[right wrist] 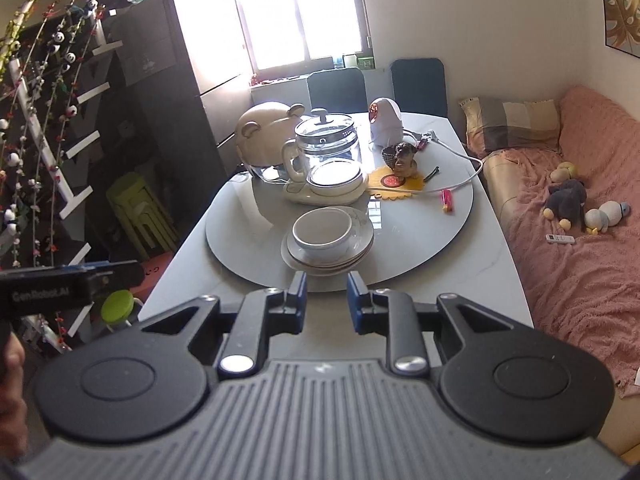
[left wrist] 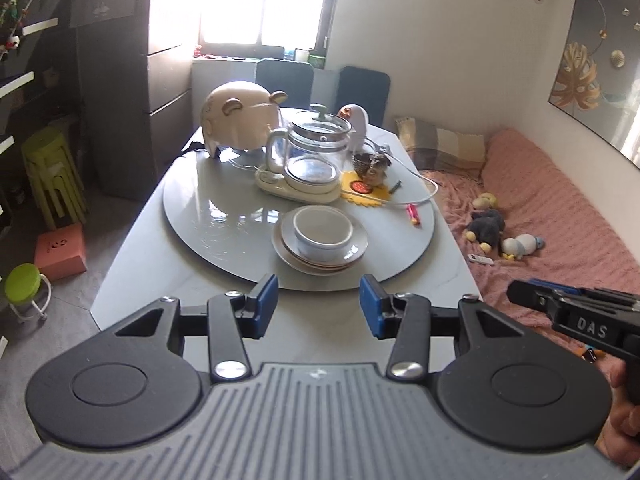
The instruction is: Organize plates and bowls
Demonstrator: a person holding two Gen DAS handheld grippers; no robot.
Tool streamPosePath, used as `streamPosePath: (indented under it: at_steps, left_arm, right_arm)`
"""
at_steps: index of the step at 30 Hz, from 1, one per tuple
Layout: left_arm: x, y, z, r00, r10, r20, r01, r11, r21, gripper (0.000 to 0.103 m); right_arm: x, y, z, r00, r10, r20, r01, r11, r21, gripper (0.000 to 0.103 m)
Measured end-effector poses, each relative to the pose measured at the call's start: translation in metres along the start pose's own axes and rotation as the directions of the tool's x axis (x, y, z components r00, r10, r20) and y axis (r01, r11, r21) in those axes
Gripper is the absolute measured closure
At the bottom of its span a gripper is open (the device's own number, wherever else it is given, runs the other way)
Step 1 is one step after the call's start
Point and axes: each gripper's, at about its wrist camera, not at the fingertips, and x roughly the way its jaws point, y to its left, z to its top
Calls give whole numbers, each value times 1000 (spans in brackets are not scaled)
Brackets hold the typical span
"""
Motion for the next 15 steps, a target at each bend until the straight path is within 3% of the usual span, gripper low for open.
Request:
streamPosePath:
  at_steps: [10,15]
  left_arm:
    - [11,4,-5,999,6,-49,-7,1000,-20,45]
    - [13,3,-5,998,18,-57,-19,1000,-19,36]
  right_arm:
    - [4,-1,-4,1000,-6,-27,6,1000,9,77]
    - [5,-5,-5,999,-19,-44,20,1000,22,77]
